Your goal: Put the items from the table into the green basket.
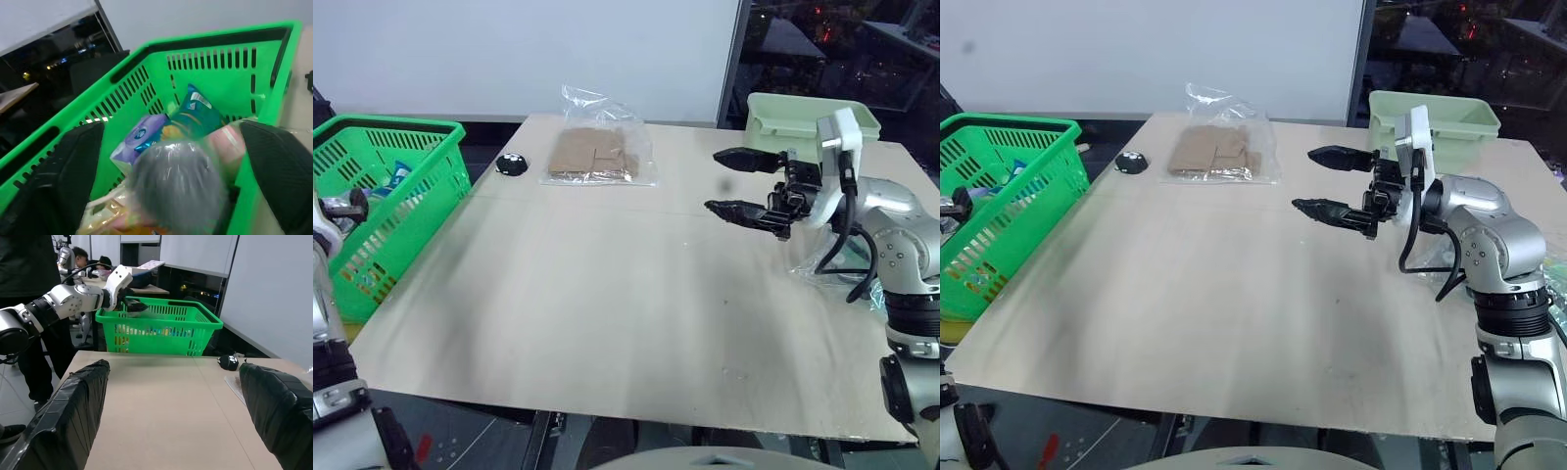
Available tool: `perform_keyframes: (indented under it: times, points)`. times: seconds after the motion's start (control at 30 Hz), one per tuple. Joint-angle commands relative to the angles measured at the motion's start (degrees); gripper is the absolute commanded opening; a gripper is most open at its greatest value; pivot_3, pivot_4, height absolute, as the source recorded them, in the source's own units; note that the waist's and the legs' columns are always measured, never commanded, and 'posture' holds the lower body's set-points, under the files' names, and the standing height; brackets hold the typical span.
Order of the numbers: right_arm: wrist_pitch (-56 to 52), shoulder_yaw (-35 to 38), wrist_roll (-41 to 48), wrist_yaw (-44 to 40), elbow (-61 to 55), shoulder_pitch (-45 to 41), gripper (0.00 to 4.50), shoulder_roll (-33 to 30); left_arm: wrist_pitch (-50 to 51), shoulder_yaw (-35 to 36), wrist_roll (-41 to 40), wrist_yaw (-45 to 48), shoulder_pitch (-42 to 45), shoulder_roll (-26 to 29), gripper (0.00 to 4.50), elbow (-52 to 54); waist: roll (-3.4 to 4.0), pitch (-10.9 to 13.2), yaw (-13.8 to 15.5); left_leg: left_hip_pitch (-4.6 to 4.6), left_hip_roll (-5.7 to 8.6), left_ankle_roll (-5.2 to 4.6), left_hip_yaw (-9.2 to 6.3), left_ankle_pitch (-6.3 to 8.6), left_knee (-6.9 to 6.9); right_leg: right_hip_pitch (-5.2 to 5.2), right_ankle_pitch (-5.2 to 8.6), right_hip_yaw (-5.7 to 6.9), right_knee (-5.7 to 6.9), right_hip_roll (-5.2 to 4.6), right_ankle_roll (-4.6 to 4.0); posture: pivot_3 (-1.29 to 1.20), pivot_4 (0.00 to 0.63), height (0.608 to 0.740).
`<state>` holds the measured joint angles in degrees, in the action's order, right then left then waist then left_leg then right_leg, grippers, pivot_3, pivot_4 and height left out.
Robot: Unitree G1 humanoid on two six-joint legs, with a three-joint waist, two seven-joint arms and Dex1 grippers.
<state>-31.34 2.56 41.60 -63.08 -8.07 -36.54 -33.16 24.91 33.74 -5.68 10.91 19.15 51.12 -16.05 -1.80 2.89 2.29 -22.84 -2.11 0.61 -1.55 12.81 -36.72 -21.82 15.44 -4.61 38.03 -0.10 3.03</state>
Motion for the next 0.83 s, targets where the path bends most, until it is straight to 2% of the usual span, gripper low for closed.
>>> perform_keyframes:
  times: [0.03,0.13,0.2,0.27,0.33,0.4,0.47,0.67,0.83]
  points:
    - [-0.1,1.4,0.2,0.5,-1.4,-0.3,4.5,-0.9,-4.2,1.5,-0.5,-0.5,1.3,0.8,4.47,1.9,0.0,0.0,0.0,0.0,0.0,0.0,0.01,0.0,0.0,0.0,0.0,0.0,0.0,0.0,0.0,0.11,0.0,0.74]
    - [0.1,1.8,-0.2,0.6,-1.2,0.7,4.5,-1.4,-5.7,1.1,-5.8,4.5,0.5,-2.1,4.47,7.5,0.0,0.0,0.1,0.0,0.0,0.0,0.01,0.0,0.0,0.0,-0.01,0.0,0.0,-0.01,-0.01,0.11,0.0,0.74]
    - [1.0,1.9,-1.6,0.4,-1.4,3.2,4.5,-2.6,-3.3,-0.4,-13.5,12.2,-4.5,-5.8,4.47,18.1,-0.05,-0.1,0.3,-0.01,0.01,0.0,0.02,0.0,-0.01,0.03,-0.01,0.02,-0.01,-0.08,-0.01,0.11,0.0,0.74]
    - [1.6,1.9,-2.5,0.6,-1.6,5.0,4.5,-3.2,-1.2,-1.2,-17.6,16.4,-8.9,-7.7,4.47,25.1,-0.06,-0.1,0.2,-0.03,0.0,0.0,0.09,0.0,0.01,0.05,-0.01,-0.02,-0.05,-0.31,-0.02,0.11,0.0,0.74]
    - [4.7,2.3,-5.6,2.7,-2.6,11.3,4.5,-3.0,1.4,-2.7,-22.0,20.5,-19.5,-10.8,4.47,34.6,-0.17,-0.2,-0.5,-0.05,0.03,-0.01,0.23,0.0,0.03,0.0,-0.02,-0.07,-0.05,-0.38,-0.02,0.12,0.0,0.74]
    - [8.6,2.3,-9.2,4.4,-3.0,18.9,4.5,-2.5,2.2,-5.9,-23.0,21.8,-28.3,-14.1,4.47,41.2,-0.11,-0.4,-1.0,0.19,0.0,-0.06,0.46,0.04,0.29,0.05,-0.01,-0.15,-0.11,-0.56,-0.02,0.12,0.0,0.74]
    - [11.8,1.9,-11.8,5.2,-3.1,24.5,4.5,-2.0,1.0,-8.2,-22.3,22.1,-32.7,-16.4,4.47,43.6,-0.06,-0.3,-0.9,0.12,0.01,-0.08,0.44,0.05,0.33,0.01,0.01,-0.13,-0.15,-0.58,-0.03,0.12,0.0,0.74]
    - [24.8,-0.4,-21.3,10.9,-2.7,38.9,4.5,3.4,-2.9,-16.5,-18.6,21.3,-38.9,-23.2,4.47,43.4,0.44,-0.6,-0.7,0.26,-0.08,-0.07,0.44,0.01,0.16,0.08,0.31,-0.11,-0.06,-0.1,-0.18,0.09,0.0,0.74]
    - [29.1,-0.5,-23.8,14.9,-0.1,40.9,4.5,7.2,-7.2,-20.6,-15.7,20.7,-37.2,-26.5,4.47,39.4,0.64,-0.7,-1.5,0.58,-0.08,-0.05,0.86,0.01,0.06,0.15,0.25,-0.51,0.0,-0.08,-0.24,0.1,0.0,0.74]
